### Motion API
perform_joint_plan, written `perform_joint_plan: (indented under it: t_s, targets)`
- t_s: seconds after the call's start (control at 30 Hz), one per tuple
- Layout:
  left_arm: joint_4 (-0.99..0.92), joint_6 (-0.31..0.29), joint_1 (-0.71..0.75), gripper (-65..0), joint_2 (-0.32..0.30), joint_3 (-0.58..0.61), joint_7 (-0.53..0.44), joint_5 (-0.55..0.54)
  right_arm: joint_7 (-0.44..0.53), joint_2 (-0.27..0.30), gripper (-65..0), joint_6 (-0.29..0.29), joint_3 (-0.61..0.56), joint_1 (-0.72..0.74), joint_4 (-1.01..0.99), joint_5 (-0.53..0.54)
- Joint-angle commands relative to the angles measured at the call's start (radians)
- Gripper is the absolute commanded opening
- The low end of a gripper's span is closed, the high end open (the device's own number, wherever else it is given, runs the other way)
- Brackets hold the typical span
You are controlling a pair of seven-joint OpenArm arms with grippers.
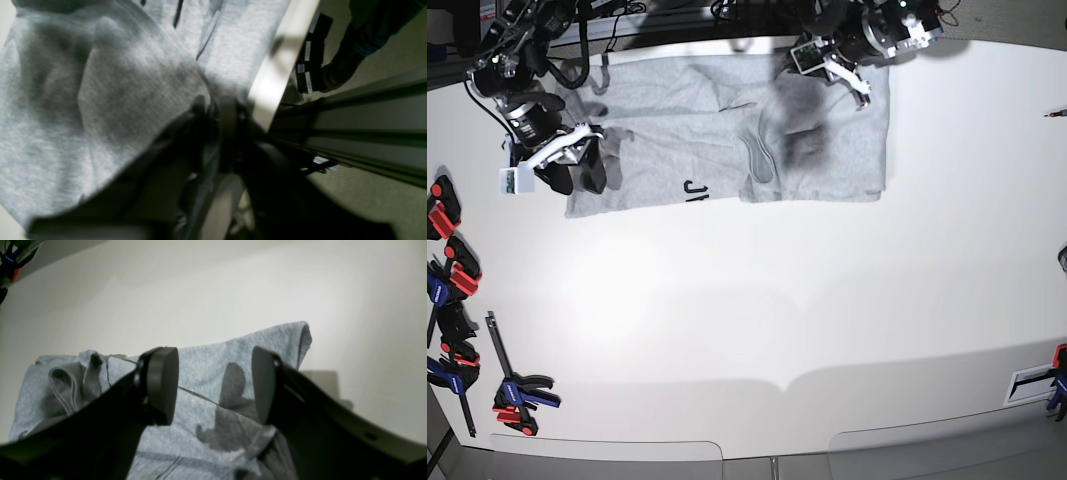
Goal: Fold the T-shirt properly
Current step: 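Move the left gripper onto the shirt's middle and grasp the fabric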
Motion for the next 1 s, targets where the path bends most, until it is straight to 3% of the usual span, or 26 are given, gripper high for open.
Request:
perform_joint_plan:
  t_s: [0.0, 0.27, 0.5, 0.77, 0.97]
  targets:
    - [0.016, 0.004, 0.003, -65.0, -0.003, 0.001, -0.022, -0.017, 0.029, 0.011, -32.1, -0.001, 0.003, 0.003, 0.019, 0.021]
    - [0.019, 0.005, 0.001, -65.0, -0.002, 0.001, -0.025, -0.031, 0.029, 0.011, -32.1, -0.001, 0.003, 0.003, 0.019, 0.021]
    - [0.076, 0.004, -0.054, -65.0, 0.011, 0.001, -0.022, -0.261, 0.028, 0.011, -32.1, -0.001, 0.003, 0.003, 0.019, 0.021]
    - [0.081, 0.0, -0.088, -65.0, 0.116, 0.001, 0.004, -0.35, 0.028, 0.011, -32.1, -0.001, 0.003, 0.003, 0.019, 0.021]
    - [0.081, 0.0, -0.084, -65.0, 0.121, 0.001, 0.007, -0.357, 0.028, 0.011, -32.1, -0.001, 0.003, 0.003, 0.019, 0.021]
